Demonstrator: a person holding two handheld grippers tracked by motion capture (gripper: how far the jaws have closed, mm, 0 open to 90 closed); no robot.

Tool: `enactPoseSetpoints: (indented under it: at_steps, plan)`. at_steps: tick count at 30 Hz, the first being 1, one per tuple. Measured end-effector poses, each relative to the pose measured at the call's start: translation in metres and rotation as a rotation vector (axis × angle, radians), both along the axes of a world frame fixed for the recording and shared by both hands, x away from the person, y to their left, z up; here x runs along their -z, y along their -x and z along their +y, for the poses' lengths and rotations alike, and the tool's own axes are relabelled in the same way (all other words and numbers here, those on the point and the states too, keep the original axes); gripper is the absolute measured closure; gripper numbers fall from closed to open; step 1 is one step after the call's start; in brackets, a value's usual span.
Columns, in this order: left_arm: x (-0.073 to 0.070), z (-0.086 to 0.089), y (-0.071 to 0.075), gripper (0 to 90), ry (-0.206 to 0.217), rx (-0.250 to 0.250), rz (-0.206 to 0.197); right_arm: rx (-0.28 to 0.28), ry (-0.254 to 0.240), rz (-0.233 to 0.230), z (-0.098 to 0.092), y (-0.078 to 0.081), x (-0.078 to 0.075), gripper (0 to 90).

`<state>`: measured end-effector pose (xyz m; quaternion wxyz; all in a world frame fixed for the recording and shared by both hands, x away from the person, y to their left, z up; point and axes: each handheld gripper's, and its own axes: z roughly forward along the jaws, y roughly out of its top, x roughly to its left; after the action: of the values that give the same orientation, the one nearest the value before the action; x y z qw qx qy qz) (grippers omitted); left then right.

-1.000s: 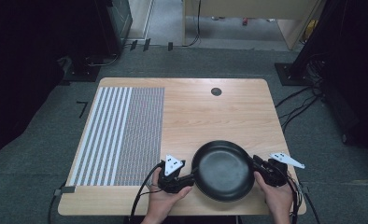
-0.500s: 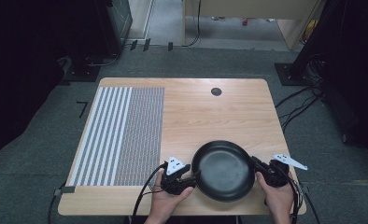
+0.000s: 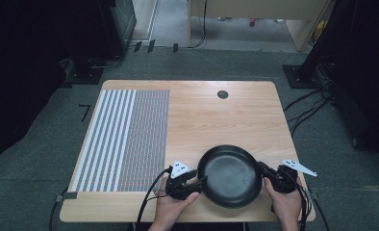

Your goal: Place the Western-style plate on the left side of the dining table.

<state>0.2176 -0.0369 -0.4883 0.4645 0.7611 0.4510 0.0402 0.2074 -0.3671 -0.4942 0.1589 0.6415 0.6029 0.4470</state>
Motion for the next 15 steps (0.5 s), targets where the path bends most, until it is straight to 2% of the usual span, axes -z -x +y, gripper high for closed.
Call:
enactPoseSetpoints:
  at_steps: [9, 12, 15]
  plan:
    - [-0.0012, 0.001, -0.0017, 48.0, 0.008, -0.003, 0.014, 0.0, -0.01, 0.008, 0.0012, -0.0004, 0.0, 84.6]
    - [-0.0013, 0.003, -0.0042, 46.2, 0.016, 0.014, 0.041, -0.002, -0.019, 0.008, 0.0006, -0.0006, 0.0005, 84.7]
    - [0.0009, 0.004, -0.0066, 37.7, -0.002, 0.009, 0.083, 0.001, -0.027, 0.009, 0.0009, -0.0003, 0.001, 84.7]
